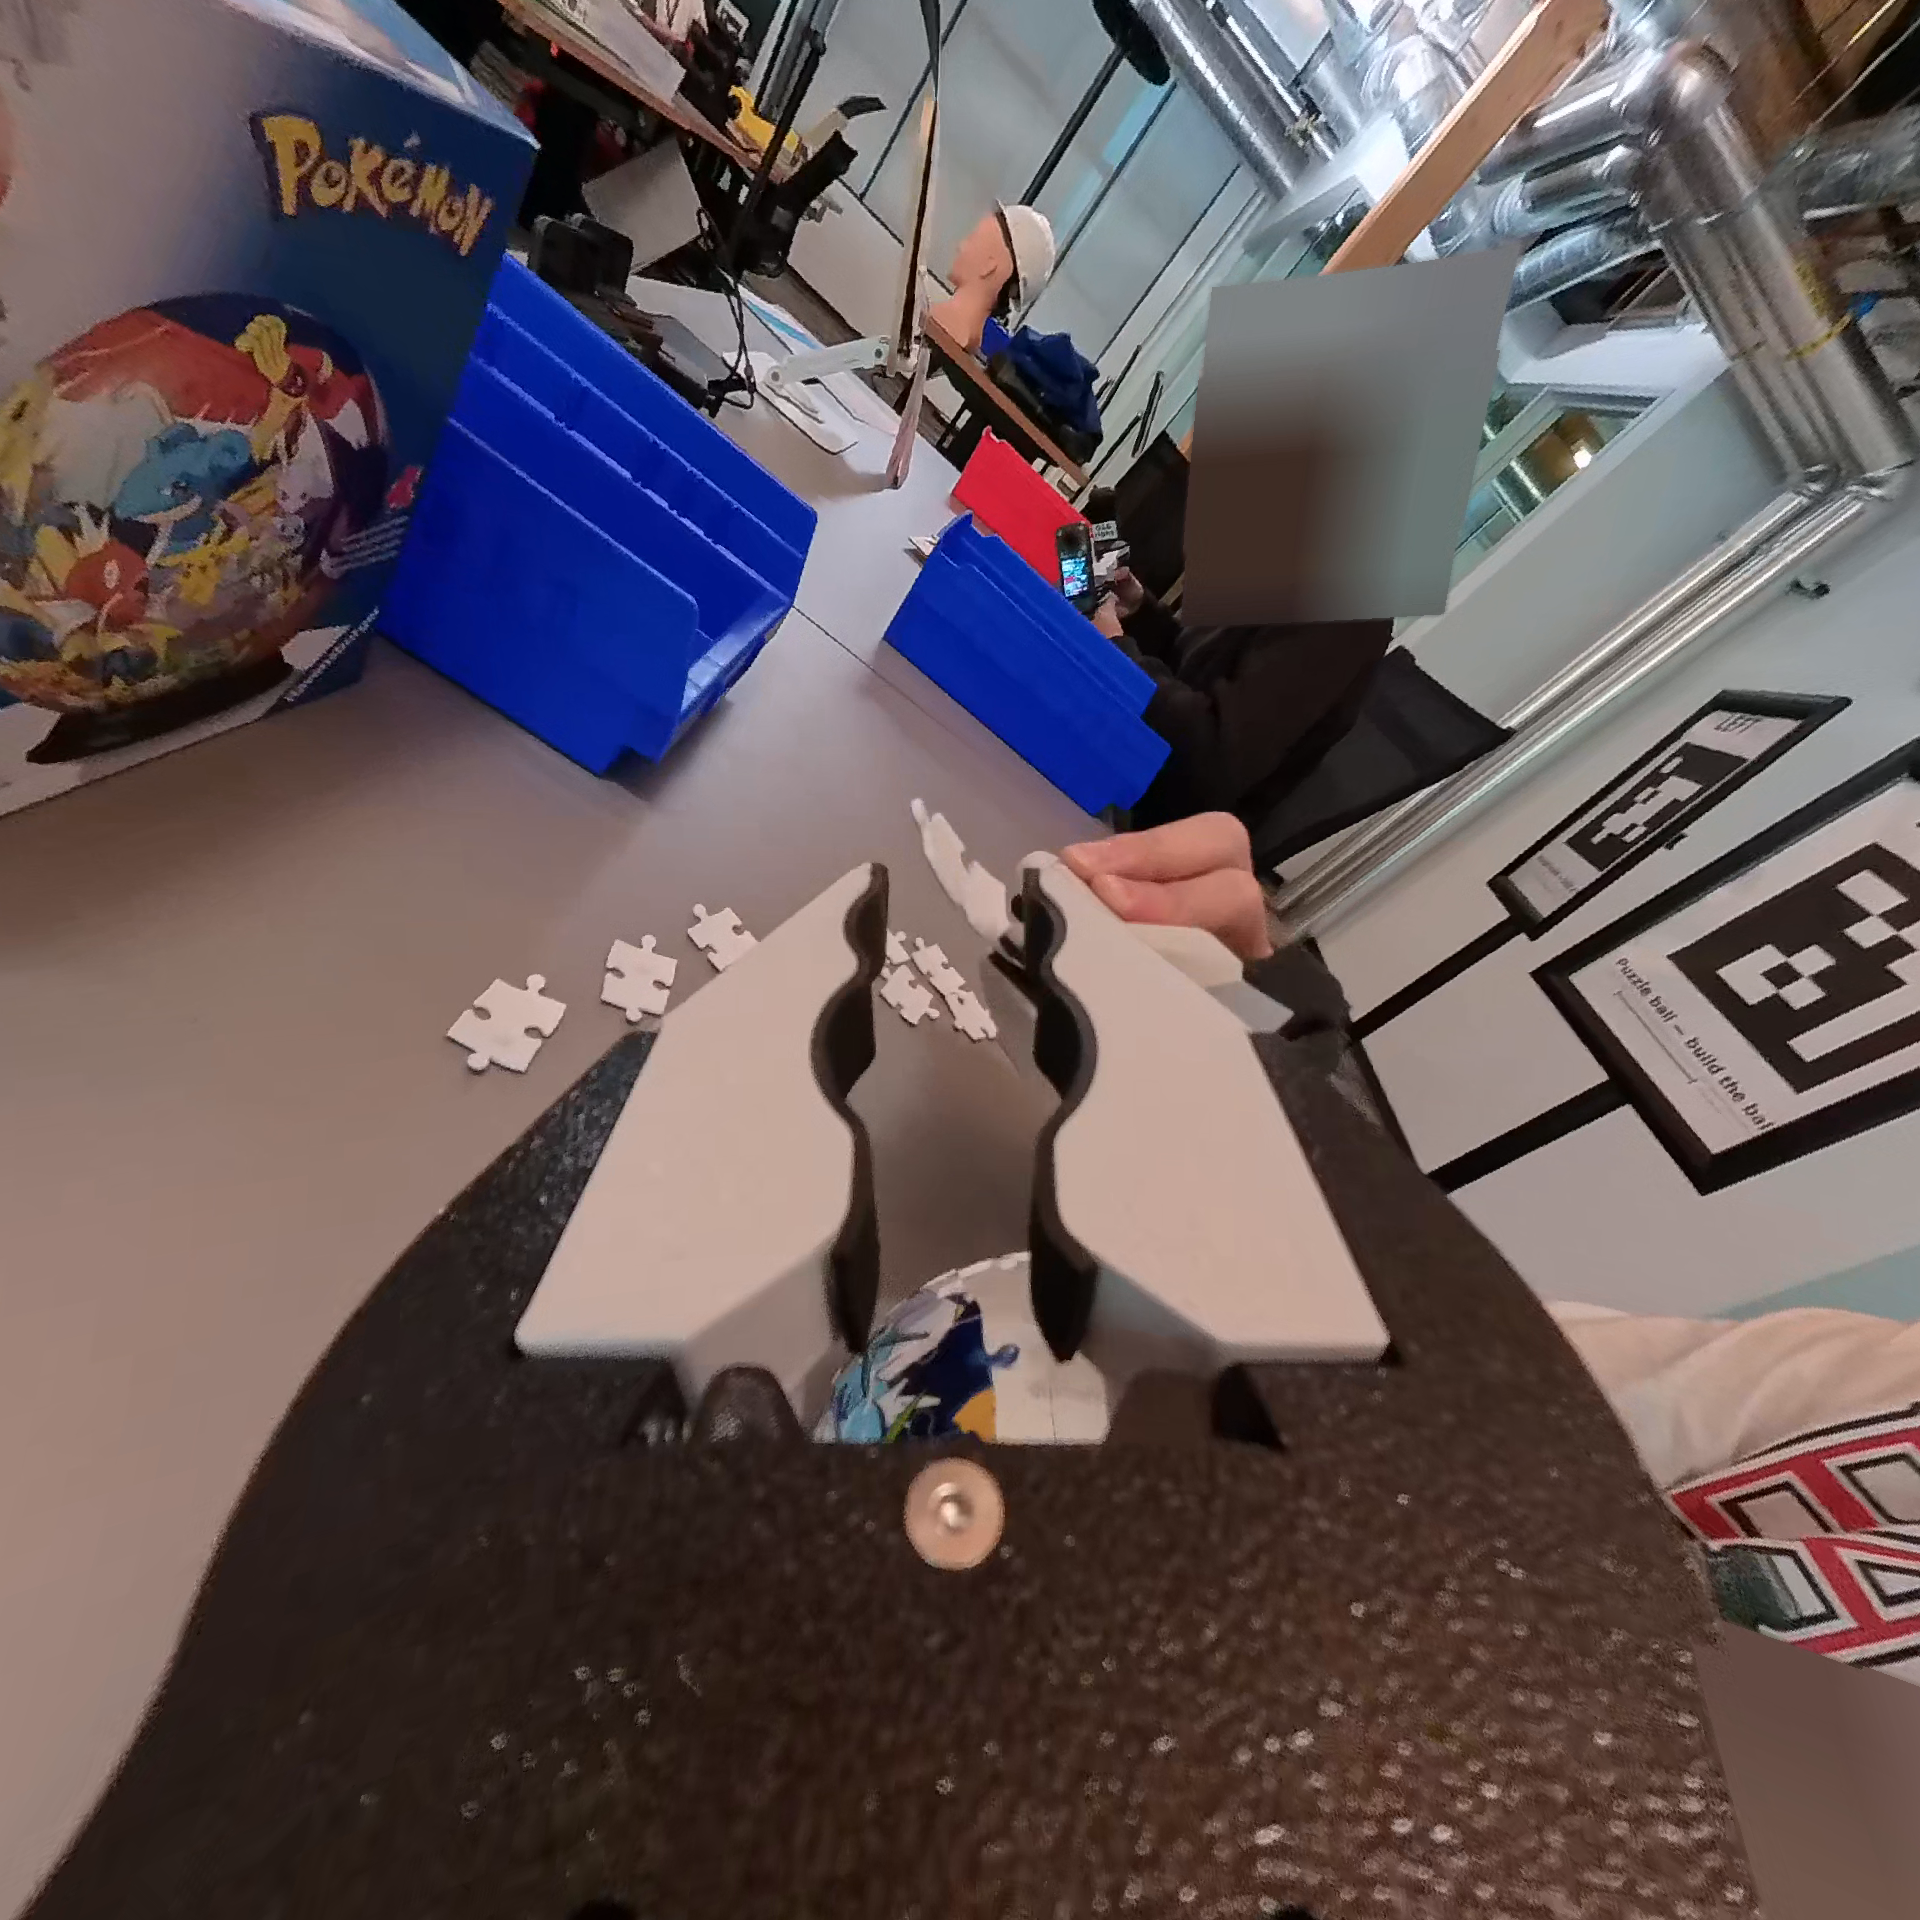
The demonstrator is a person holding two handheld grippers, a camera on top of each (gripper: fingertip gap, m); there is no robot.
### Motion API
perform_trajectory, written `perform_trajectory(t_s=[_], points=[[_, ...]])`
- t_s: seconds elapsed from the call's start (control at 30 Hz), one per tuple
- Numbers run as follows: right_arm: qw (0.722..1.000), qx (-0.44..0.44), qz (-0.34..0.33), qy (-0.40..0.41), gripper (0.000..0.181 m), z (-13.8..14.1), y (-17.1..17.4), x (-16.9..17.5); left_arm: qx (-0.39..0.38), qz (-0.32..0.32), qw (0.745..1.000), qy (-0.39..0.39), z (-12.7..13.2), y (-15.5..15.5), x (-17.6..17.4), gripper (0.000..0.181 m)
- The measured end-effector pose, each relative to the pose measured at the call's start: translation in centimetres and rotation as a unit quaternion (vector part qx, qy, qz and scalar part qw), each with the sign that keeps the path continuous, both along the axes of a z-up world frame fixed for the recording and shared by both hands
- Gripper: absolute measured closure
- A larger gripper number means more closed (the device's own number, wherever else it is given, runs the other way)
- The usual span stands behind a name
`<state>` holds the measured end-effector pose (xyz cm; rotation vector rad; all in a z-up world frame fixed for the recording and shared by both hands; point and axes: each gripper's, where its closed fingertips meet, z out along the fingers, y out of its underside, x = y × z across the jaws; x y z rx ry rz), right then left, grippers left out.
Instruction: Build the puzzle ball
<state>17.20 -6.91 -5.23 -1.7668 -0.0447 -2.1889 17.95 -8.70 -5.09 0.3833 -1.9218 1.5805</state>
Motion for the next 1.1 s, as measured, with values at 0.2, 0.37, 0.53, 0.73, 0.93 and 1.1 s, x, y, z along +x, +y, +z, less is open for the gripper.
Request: perform_trajectory(t_s=[0.2,0.37,0.53,0.73,0.93,1.1], points=[[0.999,0.008,0.03,0.013,0.18,-0.4,0.7,0.1,-0.018,-0.008,1.0,-0.008,0.1,-0.1,-0.2,0.181],[0.957,0.25,0.145,0.021,0.16,3.6,-2.8,-2.3,-0.019,0.046,0.992,-0.118,1.3,0.8,1.8,0.181],[0.863,0.383,0.249,0.213,0.15,4.3,-4.0,-2.9,0.037,0.002,0.947,-0.319,1.5,2.2,0.0,0.181],[0.827,0.32,0.307,0.346,0.156,1.7,0.7,-2.3,0.076,-0.072,0.914,-0.392,0.5,2.9,-3.2,0.181],[0.807,0.33,0.322,0.369,0.174,-0.3,1.7,-2.4,0.1,-0.1,0.903,-0.405,-0.8,3.2,-3.4,0.181],[0.804,0.337,0.333,0.359,0.178,-0.7,2.1,-2.5,0.107,-0.116,0.896,-0.415,-1.4,3.3,-3.5,0.181]])
